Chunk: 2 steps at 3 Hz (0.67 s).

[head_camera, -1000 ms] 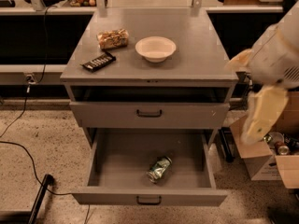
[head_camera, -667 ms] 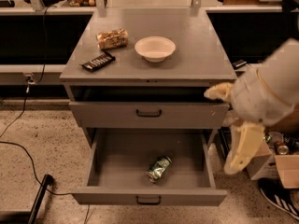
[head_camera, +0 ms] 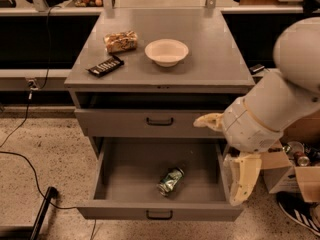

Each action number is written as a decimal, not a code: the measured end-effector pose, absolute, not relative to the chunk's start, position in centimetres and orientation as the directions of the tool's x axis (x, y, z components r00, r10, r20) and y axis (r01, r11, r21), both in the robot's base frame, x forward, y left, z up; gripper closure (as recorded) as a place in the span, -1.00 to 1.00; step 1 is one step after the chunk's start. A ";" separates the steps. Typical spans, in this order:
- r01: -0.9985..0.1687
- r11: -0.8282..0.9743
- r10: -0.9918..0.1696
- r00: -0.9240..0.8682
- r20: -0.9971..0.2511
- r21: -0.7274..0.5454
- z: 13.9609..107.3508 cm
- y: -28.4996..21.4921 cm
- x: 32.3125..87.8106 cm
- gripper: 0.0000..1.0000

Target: Pick green can from middle drawer and place on counter

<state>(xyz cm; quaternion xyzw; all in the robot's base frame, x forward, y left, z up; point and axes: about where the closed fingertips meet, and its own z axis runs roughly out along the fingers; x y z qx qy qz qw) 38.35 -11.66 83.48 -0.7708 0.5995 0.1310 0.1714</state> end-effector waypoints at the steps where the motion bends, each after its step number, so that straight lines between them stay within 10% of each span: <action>1: -0.877 -0.476 -0.847 0.476 -0.236 -0.058 79.0 -11.0 36.9 -1.00; 2: -0.866 -0.500 -0.850 0.495 -0.182 -0.022 77.5 -12.5 36.4 -1.00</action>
Offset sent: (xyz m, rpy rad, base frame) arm -0.0127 0.0070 -0.0379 -0.1657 -0.0170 0.2276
